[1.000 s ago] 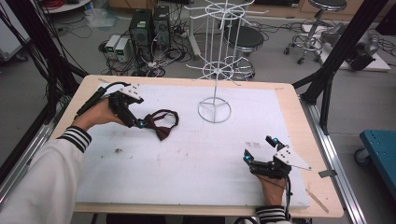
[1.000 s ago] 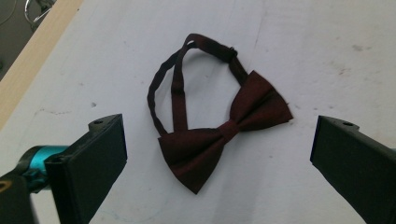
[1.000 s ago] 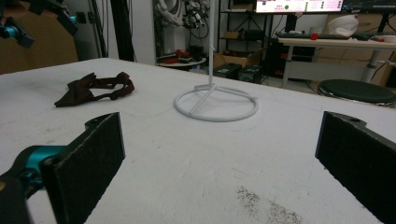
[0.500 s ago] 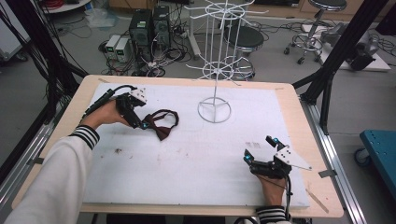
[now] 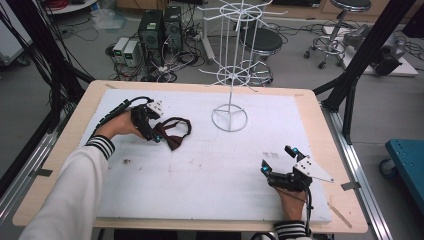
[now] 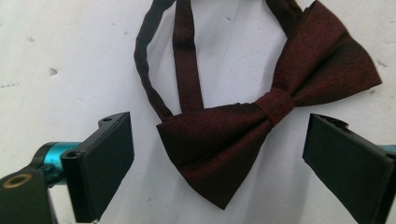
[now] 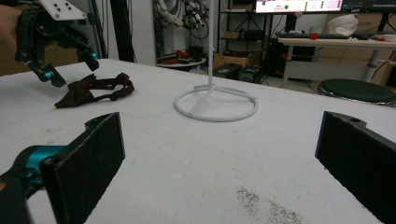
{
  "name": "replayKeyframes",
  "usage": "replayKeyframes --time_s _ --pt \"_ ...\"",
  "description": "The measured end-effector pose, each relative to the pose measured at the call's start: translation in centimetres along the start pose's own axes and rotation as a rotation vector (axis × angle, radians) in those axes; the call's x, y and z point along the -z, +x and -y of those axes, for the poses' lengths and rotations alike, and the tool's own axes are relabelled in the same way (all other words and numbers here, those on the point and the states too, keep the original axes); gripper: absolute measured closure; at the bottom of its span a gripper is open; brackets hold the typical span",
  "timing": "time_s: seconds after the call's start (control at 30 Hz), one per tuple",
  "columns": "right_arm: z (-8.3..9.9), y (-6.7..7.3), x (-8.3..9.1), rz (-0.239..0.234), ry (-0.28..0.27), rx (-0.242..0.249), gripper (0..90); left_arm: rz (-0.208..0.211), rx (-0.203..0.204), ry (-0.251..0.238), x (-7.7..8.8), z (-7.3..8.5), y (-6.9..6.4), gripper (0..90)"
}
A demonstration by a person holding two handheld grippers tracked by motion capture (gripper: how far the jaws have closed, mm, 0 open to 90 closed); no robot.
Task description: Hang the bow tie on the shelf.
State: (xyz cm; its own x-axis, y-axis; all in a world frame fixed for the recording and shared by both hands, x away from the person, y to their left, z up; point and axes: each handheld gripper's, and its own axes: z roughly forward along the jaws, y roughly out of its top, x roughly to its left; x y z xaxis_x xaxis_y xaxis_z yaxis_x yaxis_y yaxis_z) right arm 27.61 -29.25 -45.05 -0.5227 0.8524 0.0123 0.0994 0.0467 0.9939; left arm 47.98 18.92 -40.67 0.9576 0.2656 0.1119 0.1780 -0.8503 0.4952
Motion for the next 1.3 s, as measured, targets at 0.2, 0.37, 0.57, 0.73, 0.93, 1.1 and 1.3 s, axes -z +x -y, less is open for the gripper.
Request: replayKeyframes --time_s 0.2,0.37,0.57,0.73,0.93,1.1,1.3 --pt "0.0 0.0 0.0 -0.001 0.000 -0.002 0.7 0.014 -0.026 0.029 -0.5 0.2 0.1 17.5" --pt "0.0 0.0 0.0 0.000 0.002 -0.008 0.7 0.012 -0.042 0.042 -0.7 0.2 -0.1 25.9" --pt "0.0 0.0 0.0 0.000 0.001 -0.008 0.7 0.027 -0.042 0.059 -0.9 0.2 -0.1 35.0" --pt "0.0 0.0 0.0 -0.001 0.000 -0.002 0.7 0.054 -0.045 0.061 -0.6 0.2 -0.3 50.2" --pt "0.0 0.0 0.0 0.000 0.000 -0.001 0.7 0.089 0.057 0.074 -0.3 0.1 -0.4 70.3" --pt "0.0 0.0 0.0 0.003 0.001 0.008 0.7 0.080 0.083 0.075 0.1 0.0 -0.6 77.8" --pt "0.0 0.1 0.0 0.000 0.004 0.005 0.7 0.078 0.112 0.075 0.6 -0.2 -0.7 77.9"
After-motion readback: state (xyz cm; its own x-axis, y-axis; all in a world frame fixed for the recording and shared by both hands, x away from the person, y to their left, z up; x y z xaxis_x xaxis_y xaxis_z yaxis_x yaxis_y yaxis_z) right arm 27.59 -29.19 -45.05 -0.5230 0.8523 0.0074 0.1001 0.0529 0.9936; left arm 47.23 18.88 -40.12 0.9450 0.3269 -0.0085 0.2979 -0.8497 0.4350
